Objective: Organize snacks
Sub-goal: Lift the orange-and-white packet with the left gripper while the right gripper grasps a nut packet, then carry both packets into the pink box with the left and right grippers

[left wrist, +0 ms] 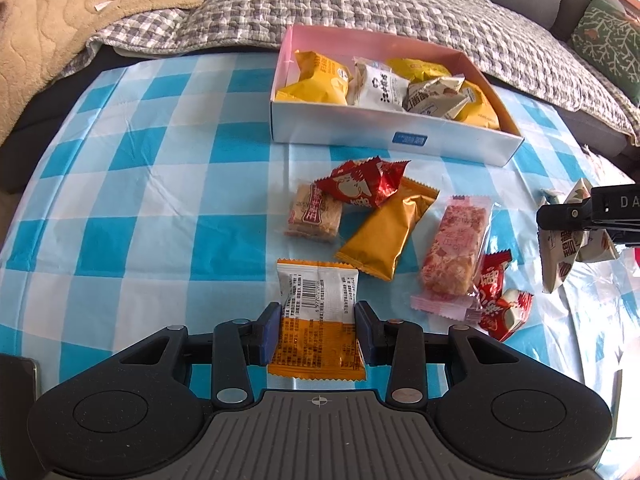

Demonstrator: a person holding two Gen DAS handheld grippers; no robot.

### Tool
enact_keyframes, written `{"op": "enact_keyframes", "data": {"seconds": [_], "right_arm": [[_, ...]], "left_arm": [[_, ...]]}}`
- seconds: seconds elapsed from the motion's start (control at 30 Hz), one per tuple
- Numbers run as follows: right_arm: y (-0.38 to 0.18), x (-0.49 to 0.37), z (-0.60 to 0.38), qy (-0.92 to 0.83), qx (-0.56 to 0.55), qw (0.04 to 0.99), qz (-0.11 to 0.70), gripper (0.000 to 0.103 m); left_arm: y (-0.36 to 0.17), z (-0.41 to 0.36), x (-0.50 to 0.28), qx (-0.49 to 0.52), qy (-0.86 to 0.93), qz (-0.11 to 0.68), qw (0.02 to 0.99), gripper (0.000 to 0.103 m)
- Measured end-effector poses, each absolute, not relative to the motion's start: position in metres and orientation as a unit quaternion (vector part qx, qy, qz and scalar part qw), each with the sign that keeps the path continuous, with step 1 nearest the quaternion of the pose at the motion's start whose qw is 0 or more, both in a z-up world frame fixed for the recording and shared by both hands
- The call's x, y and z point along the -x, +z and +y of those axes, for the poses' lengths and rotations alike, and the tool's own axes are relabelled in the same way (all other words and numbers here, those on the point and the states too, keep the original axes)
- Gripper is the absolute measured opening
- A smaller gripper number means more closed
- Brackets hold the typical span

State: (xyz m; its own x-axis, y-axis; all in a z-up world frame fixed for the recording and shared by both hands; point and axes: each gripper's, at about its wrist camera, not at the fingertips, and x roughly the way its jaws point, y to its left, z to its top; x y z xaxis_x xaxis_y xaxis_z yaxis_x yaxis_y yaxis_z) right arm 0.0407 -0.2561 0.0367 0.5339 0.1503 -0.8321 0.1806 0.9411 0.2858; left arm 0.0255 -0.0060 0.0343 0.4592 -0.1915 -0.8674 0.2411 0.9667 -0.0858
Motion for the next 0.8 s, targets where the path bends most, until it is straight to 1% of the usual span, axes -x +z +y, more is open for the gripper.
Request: {"op": "enact_keyframes", "data": {"seconds": [0.47, 0.8], "right_arm": [[0.046, -0.04, -0.267, -0.025, -0.193, 0.868, 0.456, 0.039], [0.055, -0.039, -0.263, -0.004, -0.213, 0.871, 0.443, 0.039]], "left_arm": [[0.057, 0.001, -0.023, 0.023, -0.161, 0.491, 0.856, 0.037], [0.057, 0.001, -0.028, 0.013, -0.146, 0.476, 0.867, 0.037]]}}
